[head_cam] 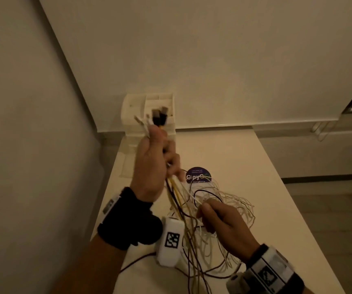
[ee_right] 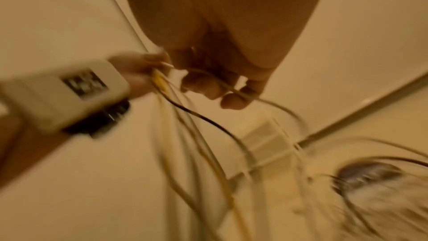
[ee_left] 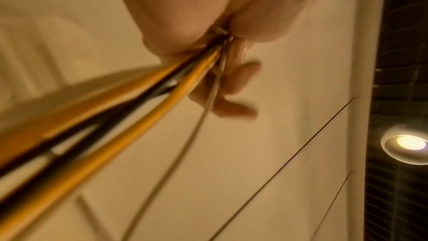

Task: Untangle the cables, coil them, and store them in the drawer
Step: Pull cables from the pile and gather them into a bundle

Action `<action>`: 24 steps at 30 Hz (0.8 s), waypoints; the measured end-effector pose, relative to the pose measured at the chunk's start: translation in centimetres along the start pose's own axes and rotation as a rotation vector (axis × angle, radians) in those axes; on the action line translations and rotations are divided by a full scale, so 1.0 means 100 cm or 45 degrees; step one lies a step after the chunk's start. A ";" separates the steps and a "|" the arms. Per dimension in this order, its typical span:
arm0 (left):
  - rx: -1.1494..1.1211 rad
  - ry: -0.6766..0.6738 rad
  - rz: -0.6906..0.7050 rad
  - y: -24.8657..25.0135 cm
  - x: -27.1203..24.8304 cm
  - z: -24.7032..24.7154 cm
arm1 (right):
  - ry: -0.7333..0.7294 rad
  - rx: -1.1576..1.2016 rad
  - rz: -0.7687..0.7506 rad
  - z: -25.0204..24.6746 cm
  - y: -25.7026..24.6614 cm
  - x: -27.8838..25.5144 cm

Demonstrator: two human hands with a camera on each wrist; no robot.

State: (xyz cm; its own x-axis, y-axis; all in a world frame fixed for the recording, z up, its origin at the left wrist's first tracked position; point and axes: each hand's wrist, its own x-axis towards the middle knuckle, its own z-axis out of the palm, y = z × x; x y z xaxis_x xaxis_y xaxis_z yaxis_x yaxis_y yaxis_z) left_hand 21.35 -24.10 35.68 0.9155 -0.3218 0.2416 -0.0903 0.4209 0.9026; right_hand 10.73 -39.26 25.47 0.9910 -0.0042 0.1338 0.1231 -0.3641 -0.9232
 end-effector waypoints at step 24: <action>0.750 0.086 0.244 -0.036 -0.006 0.039 | 0.038 0.488 0.031 -0.054 -0.012 0.038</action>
State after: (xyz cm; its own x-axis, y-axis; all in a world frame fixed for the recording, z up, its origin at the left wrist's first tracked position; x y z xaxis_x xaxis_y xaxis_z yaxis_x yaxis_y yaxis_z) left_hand 19.60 -28.76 33.73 0.8828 -0.2242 0.4128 -0.4387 -0.0792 0.8952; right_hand 14.11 -43.87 29.02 0.9926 -0.0380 0.1153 0.1158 0.0113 -0.9932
